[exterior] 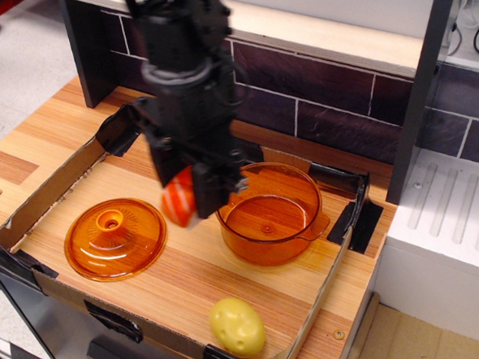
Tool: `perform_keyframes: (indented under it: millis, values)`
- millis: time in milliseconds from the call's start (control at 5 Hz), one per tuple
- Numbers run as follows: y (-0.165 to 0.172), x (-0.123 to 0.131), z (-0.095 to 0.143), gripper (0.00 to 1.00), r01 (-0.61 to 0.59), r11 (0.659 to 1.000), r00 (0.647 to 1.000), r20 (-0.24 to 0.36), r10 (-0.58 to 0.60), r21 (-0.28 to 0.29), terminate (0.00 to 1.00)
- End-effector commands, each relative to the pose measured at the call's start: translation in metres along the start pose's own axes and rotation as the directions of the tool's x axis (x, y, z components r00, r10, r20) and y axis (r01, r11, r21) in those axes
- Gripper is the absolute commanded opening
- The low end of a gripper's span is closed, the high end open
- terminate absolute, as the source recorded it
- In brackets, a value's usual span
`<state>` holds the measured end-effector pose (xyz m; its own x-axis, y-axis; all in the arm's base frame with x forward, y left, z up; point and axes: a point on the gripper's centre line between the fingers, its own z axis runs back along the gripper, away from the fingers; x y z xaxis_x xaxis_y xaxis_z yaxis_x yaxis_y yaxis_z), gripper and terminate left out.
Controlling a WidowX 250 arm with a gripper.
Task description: Put sushi in pot
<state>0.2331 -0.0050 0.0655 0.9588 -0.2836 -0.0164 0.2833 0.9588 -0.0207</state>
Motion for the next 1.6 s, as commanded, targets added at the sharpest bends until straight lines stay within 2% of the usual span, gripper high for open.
perform_keyframes:
  millis: [0, 400, 800, 1000, 1200, 1400]
  values:
    - [-0.007, 0.050, 0.010, 0.00, -0.029, 0.999, 0.999, 0.013, 0.029, -0.022, 0.00]
    - [-0.012, 0.057, -0.010, 0.00, -0.015, 1.000, 0.999, -0.028, 0.015, -0.004, 0.00]
    - [-0.014, 0.041, -0.014, 0.00, 0.011, 1.000, 1.000, -0.005, -0.011, 0.008, 0.00]
    - [-0.013, 0.036, -0.027, 0.00, 0.015, 0.999, 1.000, -0.028, -0.014, 0.036, 0.00]
    - [-0.012, 0.033, -0.031, 1.00, -0.002, 0.999, 0.999, -0.038, 0.004, 0.051, 0.00]
    - [-0.011, 0.032, -0.030, 1.00, 0.007, 0.998, 0.999, -0.038, -0.005, 0.059, 0.00]
